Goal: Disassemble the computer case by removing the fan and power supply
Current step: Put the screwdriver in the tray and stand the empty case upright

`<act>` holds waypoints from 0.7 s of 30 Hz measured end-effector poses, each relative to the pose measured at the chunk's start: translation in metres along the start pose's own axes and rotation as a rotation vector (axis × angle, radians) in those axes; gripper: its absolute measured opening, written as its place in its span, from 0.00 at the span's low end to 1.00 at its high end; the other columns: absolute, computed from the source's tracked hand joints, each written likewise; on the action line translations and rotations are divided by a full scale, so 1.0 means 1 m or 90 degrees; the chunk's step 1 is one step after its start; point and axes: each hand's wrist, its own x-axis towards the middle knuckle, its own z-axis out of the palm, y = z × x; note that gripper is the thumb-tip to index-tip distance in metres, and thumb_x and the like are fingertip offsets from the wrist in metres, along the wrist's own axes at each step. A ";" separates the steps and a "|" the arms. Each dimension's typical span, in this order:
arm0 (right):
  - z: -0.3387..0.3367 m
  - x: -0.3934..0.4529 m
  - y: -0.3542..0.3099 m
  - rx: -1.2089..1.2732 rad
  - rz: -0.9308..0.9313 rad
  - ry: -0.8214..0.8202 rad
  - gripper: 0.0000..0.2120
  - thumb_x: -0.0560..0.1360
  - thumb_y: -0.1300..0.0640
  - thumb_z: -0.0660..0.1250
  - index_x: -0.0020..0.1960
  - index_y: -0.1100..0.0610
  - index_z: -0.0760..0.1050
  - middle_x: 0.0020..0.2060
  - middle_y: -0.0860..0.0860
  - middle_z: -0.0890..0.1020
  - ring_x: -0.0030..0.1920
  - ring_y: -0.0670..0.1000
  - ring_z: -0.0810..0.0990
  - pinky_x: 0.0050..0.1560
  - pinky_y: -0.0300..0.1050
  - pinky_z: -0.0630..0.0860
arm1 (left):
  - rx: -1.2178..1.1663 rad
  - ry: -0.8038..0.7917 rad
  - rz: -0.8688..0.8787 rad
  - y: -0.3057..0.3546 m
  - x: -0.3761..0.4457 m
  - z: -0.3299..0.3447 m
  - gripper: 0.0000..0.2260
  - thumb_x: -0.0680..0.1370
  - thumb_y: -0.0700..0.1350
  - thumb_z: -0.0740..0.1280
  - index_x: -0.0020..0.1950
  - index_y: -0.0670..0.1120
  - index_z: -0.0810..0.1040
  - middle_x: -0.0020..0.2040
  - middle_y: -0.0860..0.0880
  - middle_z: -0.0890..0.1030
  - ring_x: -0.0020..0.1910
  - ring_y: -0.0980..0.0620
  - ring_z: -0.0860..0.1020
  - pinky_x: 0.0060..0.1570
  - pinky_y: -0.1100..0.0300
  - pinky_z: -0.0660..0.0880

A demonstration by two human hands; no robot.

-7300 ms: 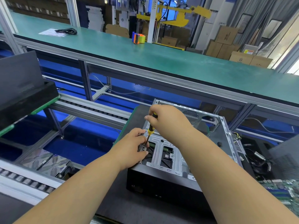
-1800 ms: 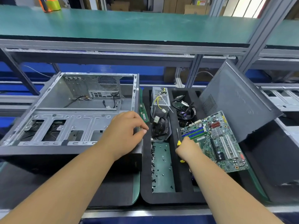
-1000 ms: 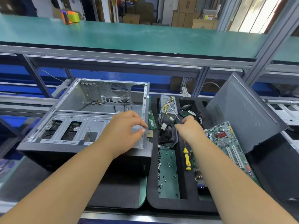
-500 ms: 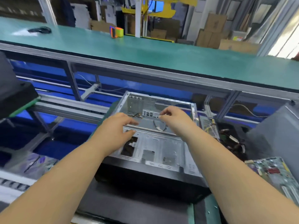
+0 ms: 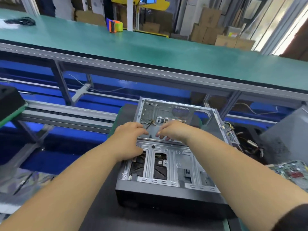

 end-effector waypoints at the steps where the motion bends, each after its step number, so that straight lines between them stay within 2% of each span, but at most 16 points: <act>1: 0.000 0.003 -0.001 -0.034 0.005 -0.024 0.13 0.78 0.48 0.67 0.58 0.54 0.82 0.55 0.51 0.83 0.57 0.55 0.81 0.61 0.51 0.77 | -0.007 -0.012 0.014 -0.001 0.003 0.000 0.27 0.71 0.50 0.70 0.70 0.59 0.71 0.73 0.56 0.65 0.73 0.54 0.60 0.73 0.54 0.56; 4: -0.002 0.015 0.003 -0.130 0.036 -0.105 0.21 0.80 0.44 0.63 0.67 0.54 0.75 0.60 0.51 0.78 0.59 0.55 0.76 0.62 0.51 0.74 | -0.039 -0.020 0.032 -0.003 0.008 0.003 0.24 0.73 0.48 0.68 0.68 0.60 0.72 0.71 0.59 0.67 0.73 0.57 0.61 0.73 0.55 0.54; 8: -0.001 0.030 0.016 0.070 0.102 -0.189 0.22 0.79 0.51 0.67 0.69 0.61 0.74 0.54 0.56 0.77 0.51 0.53 0.71 0.58 0.50 0.70 | -0.095 0.042 -0.004 -0.004 0.010 0.006 0.18 0.75 0.45 0.67 0.64 0.58 0.75 0.67 0.58 0.72 0.69 0.55 0.65 0.71 0.57 0.59; 10: 0.000 0.037 0.020 0.092 0.101 -0.213 0.24 0.78 0.56 0.67 0.71 0.66 0.70 0.59 0.63 0.78 0.50 0.53 0.70 0.54 0.49 0.68 | -0.095 0.049 -0.014 -0.003 0.011 0.007 0.16 0.76 0.45 0.67 0.62 0.57 0.75 0.65 0.58 0.72 0.68 0.55 0.66 0.70 0.56 0.60; 12: -0.001 0.041 0.021 0.113 0.094 -0.267 0.23 0.79 0.60 0.65 0.72 0.66 0.68 0.56 0.60 0.79 0.49 0.53 0.71 0.52 0.48 0.69 | -0.080 0.046 -0.016 -0.003 0.012 0.007 0.14 0.77 0.47 0.67 0.61 0.57 0.75 0.66 0.58 0.72 0.69 0.55 0.65 0.71 0.56 0.59; 16: -0.002 0.044 0.021 0.139 0.060 -0.414 0.16 0.79 0.67 0.61 0.65 0.59 0.75 0.46 0.52 0.82 0.41 0.49 0.80 0.41 0.41 0.78 | -0.069 0.065 -0.036 0.000 0.019 0.006 0.11 0.78 0.49 0.66 0.60 0.57 0.76 0.67 0.58 0.72 0.69 0.55 0.65 0.71 0.56 0.59; 18: -0.001 0.047 0.023 0.157 0.043 -0.424 0.13 0.80 0.69 0.59 0.58 0.58 0.77 0.44 0.52 0.81 0.40 0.49 0.79 0.42 0.43 0.77 | -0.074 0.076 -0.043 0.002 0.022 0.005 0.11 0.78 0.49 0.66 0.60 0.56 0.76 0.66 0.57 0.73 0.68 0.55 0.67 0.71 0.55 0.61; 21: 0.001 0.053 0.027 0.214 0.008 -0.377 0.11 0.81 0.68 0.59 0.47 0.56 0.77 0.40 0.52 0.77 0.40 0.48 0.75 0.47 0.43 0.72 | -0.081 0.076 -0.045 0.005 0.026 0.003 0.11 0.78 0.50 0.66 0.61 0.56 0.76 0.65 0.57 0.73 0.67 0.55 0.68 0.70 0.55 0.63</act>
